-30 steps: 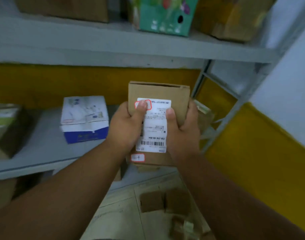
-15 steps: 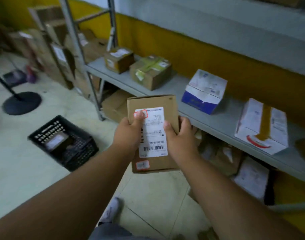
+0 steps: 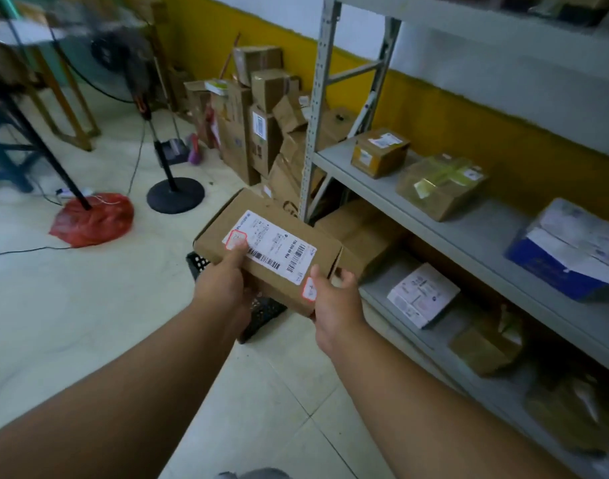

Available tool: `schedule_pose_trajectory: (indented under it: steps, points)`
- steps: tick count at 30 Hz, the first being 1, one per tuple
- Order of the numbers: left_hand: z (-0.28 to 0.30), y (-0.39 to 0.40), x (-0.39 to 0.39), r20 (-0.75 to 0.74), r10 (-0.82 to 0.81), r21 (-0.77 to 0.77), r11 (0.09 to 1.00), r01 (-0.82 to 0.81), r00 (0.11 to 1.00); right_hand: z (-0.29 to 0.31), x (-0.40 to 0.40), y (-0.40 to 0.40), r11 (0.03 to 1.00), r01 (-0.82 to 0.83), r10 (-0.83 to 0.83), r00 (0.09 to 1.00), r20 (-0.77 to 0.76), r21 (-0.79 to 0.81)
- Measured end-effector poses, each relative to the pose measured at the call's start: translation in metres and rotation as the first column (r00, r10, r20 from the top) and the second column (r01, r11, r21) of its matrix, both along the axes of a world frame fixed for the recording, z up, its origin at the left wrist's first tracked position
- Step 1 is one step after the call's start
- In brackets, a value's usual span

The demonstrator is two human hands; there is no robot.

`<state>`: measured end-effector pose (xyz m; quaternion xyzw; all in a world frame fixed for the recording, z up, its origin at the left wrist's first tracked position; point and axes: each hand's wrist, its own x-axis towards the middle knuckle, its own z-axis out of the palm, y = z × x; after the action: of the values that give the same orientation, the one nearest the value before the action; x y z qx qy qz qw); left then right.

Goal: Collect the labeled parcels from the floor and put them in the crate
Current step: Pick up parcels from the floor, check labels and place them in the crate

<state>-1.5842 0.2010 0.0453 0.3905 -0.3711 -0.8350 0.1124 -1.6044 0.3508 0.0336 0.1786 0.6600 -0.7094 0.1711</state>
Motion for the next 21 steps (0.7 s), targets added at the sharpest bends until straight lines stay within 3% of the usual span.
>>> schedule_pose_trajectory:
  steps: [5, 8, 10, 14, 17, 21]
  points:
    - [-0.005, -0.119, 0.002, 0.08, 0.062, -0.122, 0.991, -0.052, 0.995, 0.009, -0.028, -0.074, 0.983, -0.035, 0.071, 0.978, -0.197, 0.18]
    - [-0.011, -0.152, -0.017, 0.134, -0.098, -0.283, 0.95, 0.133, 0.986, 0.012, -0.054, -0.094, 0.977, -0.023, 0.075, 0.968, -0.239, 0.213]
    - [-0.017, -0.158, -0.039, 0.142, -0.205, -0.316, 0.918, 0.24, 0.968, 0.012, -0.074, -0.106, 0.985, 0.037, 0.005, 0.97, -0.242, 0.171]
    - [-0.038, -0.154, -0.098, 0.095, -0.12, -0.226, 0.964, 0.139, 0.988, 0.006, -0.127, -0.129, 0.986, 0.17, -0.168, 0.972, -0.166, -0.003]
    - [-0.051, -0.154, -0.142, 0.073, -0.075, -0.175, 0.981, 0.087, 0.995, -0.004, -0.173, -0.158, 0.99, 0.112, -0.121, 0.985, -0.119, -0.082]
    - [-0.051, -0.181, -0.187, 0.059, -0.105, -0.236, 0.965, 0.116, 0.993, -0.012, -0.232, -0.201, 0.984, 0.105, -0.112, 0.993, -0.04, -0.141]
